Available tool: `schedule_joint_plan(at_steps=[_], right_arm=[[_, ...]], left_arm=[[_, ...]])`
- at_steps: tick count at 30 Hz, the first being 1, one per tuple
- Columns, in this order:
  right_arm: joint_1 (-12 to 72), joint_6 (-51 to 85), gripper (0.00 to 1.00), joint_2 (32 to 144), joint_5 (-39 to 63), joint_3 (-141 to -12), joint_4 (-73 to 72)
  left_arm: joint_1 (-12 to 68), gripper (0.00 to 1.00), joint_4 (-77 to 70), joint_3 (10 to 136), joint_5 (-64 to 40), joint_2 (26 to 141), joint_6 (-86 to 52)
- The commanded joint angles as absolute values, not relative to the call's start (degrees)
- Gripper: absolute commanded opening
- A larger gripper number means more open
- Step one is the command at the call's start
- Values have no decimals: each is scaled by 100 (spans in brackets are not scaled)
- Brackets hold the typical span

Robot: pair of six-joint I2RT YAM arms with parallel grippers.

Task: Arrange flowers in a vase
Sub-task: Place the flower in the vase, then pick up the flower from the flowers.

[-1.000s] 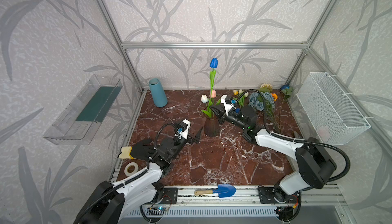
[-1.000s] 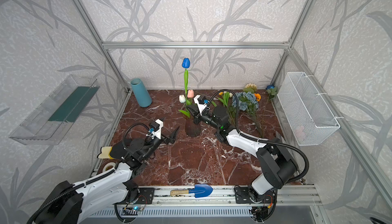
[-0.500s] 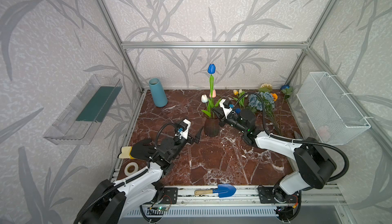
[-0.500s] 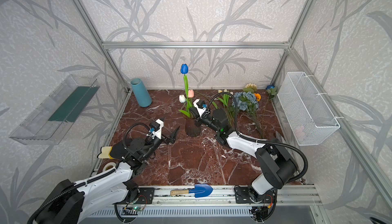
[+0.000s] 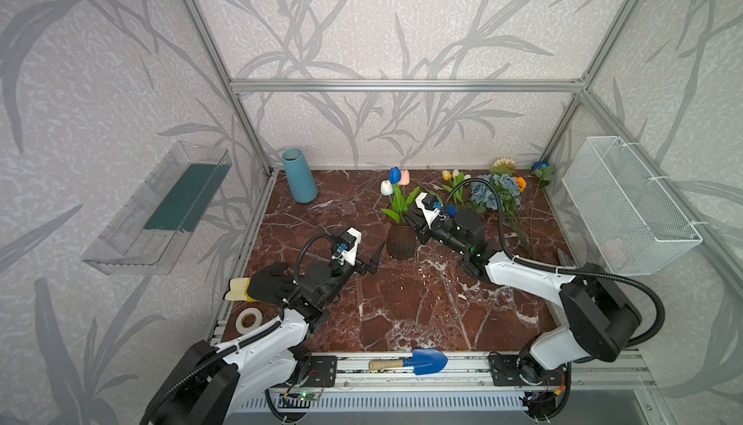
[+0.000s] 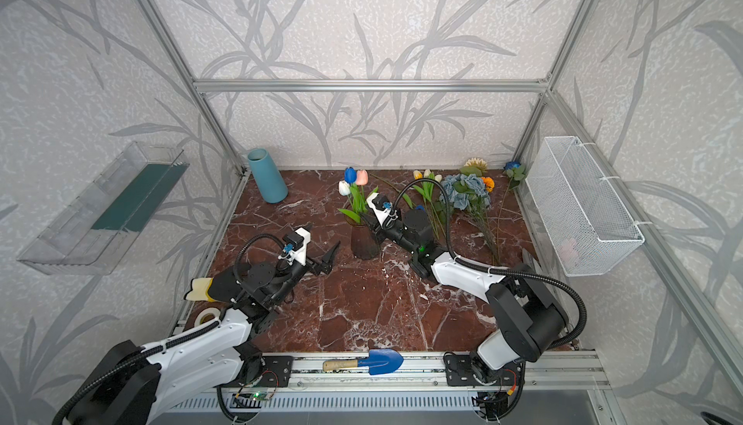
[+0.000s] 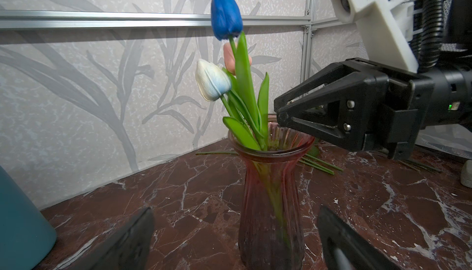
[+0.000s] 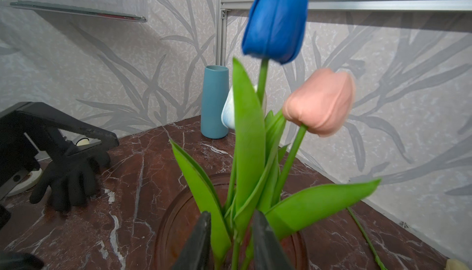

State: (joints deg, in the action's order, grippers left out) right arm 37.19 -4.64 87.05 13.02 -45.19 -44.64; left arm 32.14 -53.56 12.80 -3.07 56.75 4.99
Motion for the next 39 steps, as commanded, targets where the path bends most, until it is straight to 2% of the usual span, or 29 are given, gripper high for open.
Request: schedule_joint_plan(at_steps=[1, 10, 16, 21, 29, 39], right_arm=[[3735, -554, 31, 8399, 1161, -4378, -4480], [3647, -614, 35, 7509, 800, -4451, -3658], [2799, 314, 36, 7383, 1033, -4942, -2617], [1924, 881, 35, 8023, 1013, -5828, -701], [1559, 479, 29, 9548, -429, -7395, 2508], [1362, 333, 23, 11087, -641, -8426, 3600]], left_arm=[[3207, 99, -5400, 1236, -293, 5565, 562], [3208, 99, -5309, 1265, -330, 5432, 562], [3208, 99, -5150, 1333, -437, 5224, 501], [3209, 99, -5105, 1306, -422, 5225, 467], [3217, 99, -4979, 1385, -676, 5464, 475], [3217, 99, -5046, 1421, -783, 5662, 431]])
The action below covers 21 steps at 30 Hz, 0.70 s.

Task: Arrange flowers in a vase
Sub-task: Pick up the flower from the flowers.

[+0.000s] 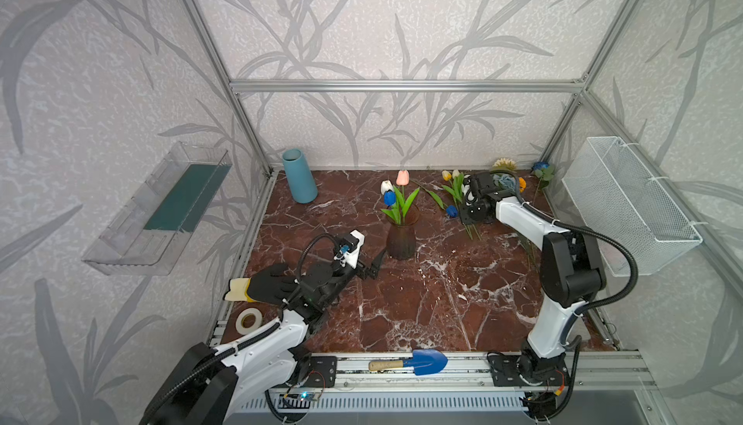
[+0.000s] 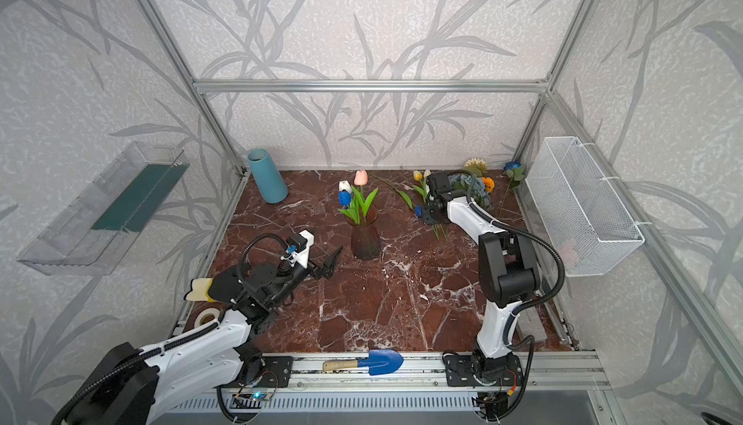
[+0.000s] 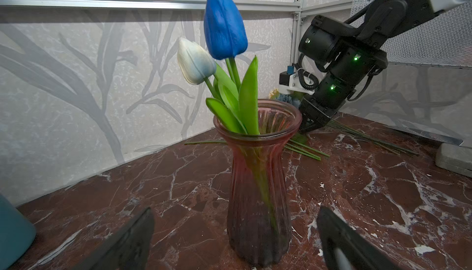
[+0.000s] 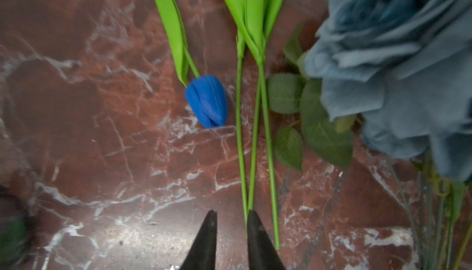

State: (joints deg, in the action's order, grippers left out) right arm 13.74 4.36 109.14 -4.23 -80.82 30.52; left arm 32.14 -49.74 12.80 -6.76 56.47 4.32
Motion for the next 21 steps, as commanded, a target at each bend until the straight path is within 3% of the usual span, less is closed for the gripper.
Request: schedule_joint_plan(at_steps=[1, 21], right_arm=[[1362, 334, 23, 11186, -707, -8499, 3608], [1136, 389, 25, 12327, -739, -9434, 3631]], left_arm=[[3216, 99, -5041, 1423, -778, 5654, 431], [3216, 99, -4968, 1336, -618, 5580, 554]])
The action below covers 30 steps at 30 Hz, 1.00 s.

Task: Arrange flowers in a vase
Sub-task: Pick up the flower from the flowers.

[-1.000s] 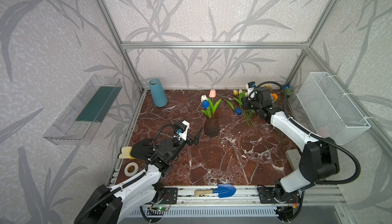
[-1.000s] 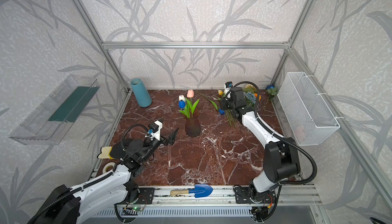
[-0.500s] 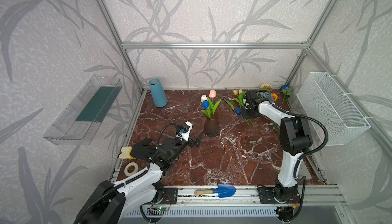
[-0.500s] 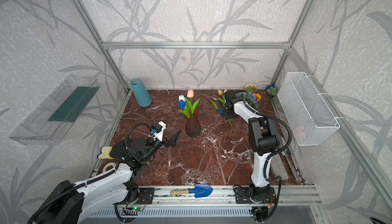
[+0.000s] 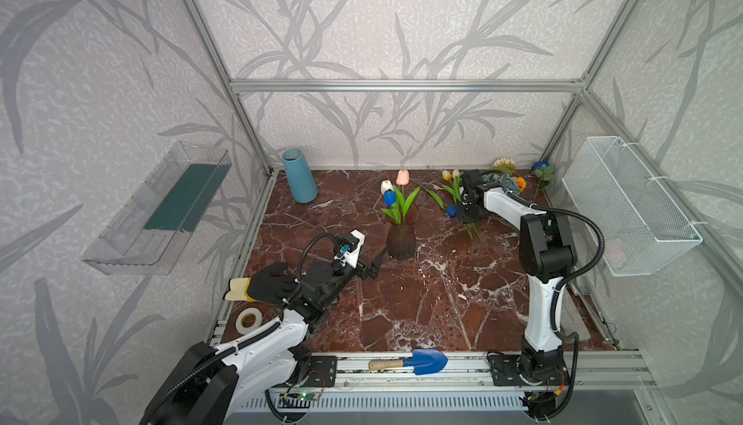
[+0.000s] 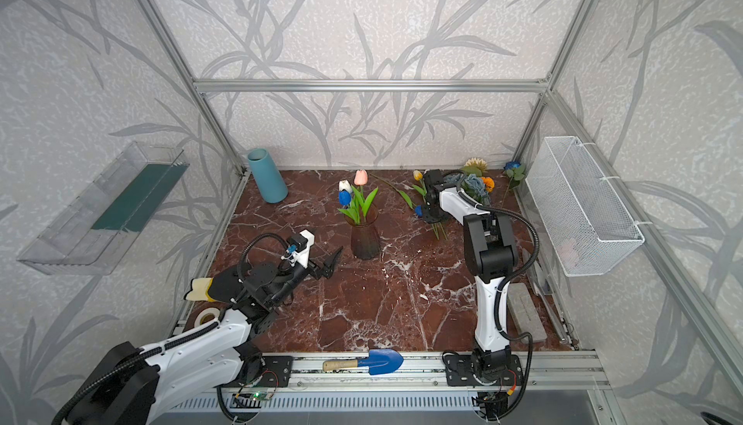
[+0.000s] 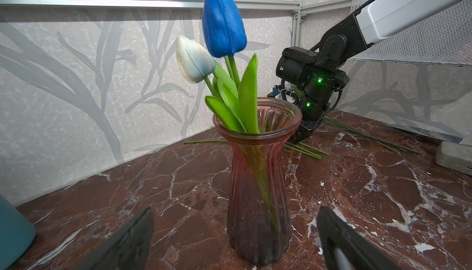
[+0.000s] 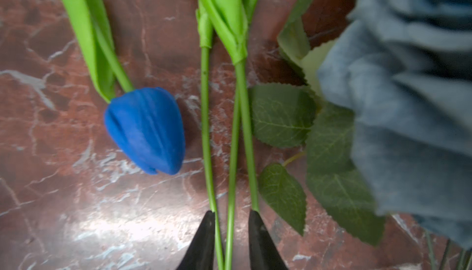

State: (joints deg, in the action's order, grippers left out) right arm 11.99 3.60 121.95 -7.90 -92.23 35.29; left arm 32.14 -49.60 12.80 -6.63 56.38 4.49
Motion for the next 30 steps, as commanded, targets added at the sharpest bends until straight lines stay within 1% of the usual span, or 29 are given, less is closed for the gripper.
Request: schedule_joint_plan(at_steps=[1, 4, 6, 10, 14, 18, 24, 30], right_arm=[[1134, 387, 25, 12360, -747, -9461, 3646], [1125, 361, 23, 12453, -723, -9501, 3673], [1116, 353, 19, 12495, -682, -9516, 3648], [1073, 351, 15, 12597, -551, -9569, 3635], [1072, 326, 7, 12622, -469, -9597, 3627], [1072, 301, 3, 12600, -383, -9620, 3640], [1081, 281, 0, 12365, -300, -9598, 3728], [1158, 315, 0, 11911, -237, -9404, 3727]], left_arm=[[3215, 99, -4975, 1334, -619, 5581, 554], [3216, 99, -4987, 1345, -626, 5581, 543], [3221, 99, -4975, 1344, -625, 5573, 536], [3221, 99, -4957, 1342, -634, 5557, 537], [3220, 99, -4939, 1344, -624, 5531, 527], [3221, 99, -4931, 1345, -609, 5502, 536], [3217, 99, -4931, 1342, -606, 5492, 536], [3217, 99, -4982, 1345, -594, 5502, 532]])
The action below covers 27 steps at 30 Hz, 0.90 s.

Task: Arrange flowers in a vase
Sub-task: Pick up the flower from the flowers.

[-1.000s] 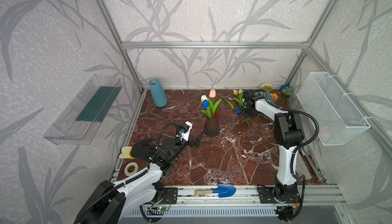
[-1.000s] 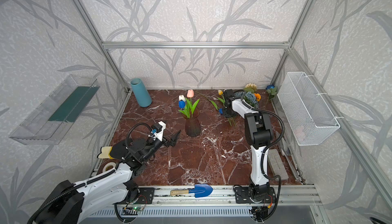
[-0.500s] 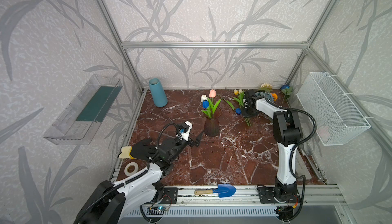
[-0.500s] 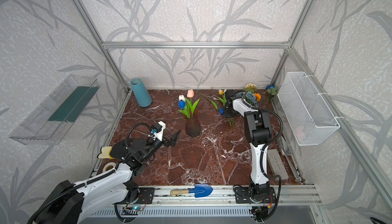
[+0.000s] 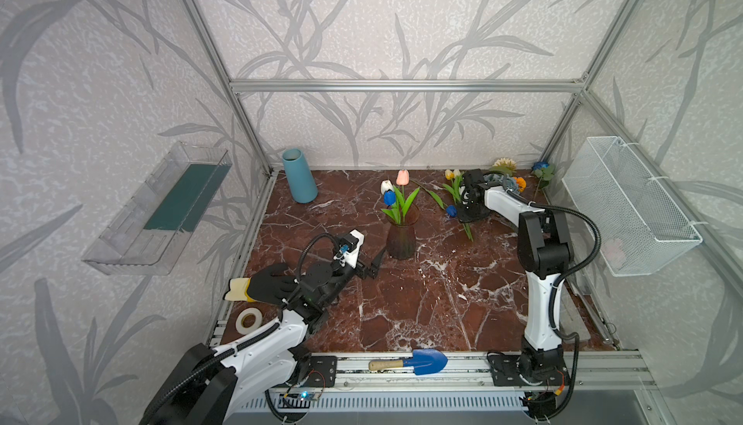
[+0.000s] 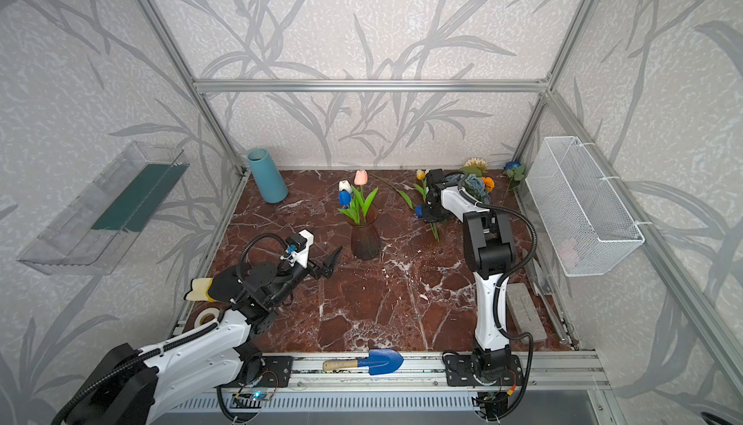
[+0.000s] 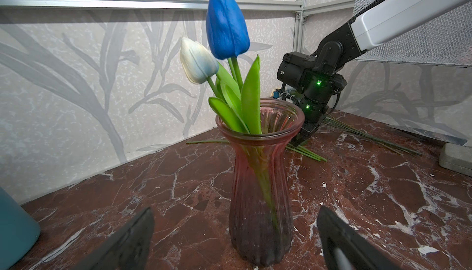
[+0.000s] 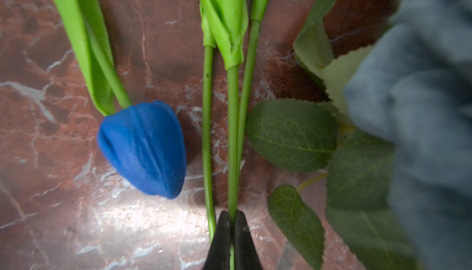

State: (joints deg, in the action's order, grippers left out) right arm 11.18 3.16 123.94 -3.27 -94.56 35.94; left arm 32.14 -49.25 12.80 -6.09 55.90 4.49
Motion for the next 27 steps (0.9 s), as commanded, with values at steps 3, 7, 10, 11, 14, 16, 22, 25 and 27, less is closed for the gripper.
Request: schedule_joint_plan(at_steps=[3, 7, 10, 11, 14, 16, 22, 25, 27], right_arm=[[1194, 356, 0, 11651, -139, -9288, 3732], [1261, 405, 0, 11325, -85, -9170, 3738], [1317, 436, 0, 11061, -71, -9092, 3751], [1340, 449, 0, 10942, -57, -9035, 3715], [1387, 487, 0, 10617, 92, -8887, 3609], [1411, 535, 0, 10371, 253, -8718, 3442], [1489, 696, 0, 9297, 764, -7799, 2443], [1567, 730, 0, 8613, 968, -7116, 1567], [1671, 626, 0, 8146, 1075, -6675, 963]], left_arm=[[3216, 99, -4985, 1352, -600, 5476, 527], [3214, 99, -4983, 1361, -606, 5441, 520], [3219, 99, -4991, 1361, -611, 5406, 511], [3218, 99, -4997, 1360, -608, 5389, 510], [3219, 99, -4986, 1351, -617, 5353, 498], [3215, 99, -5001, 1345, -619, 5335, 488], [3219, 99, -5024, 1320, -640, 5295, 448], [3216, 99, -5077, 1308, -612, 5322, 431], [3221, 99, -5186, 1284, -592, 5359, 418]])
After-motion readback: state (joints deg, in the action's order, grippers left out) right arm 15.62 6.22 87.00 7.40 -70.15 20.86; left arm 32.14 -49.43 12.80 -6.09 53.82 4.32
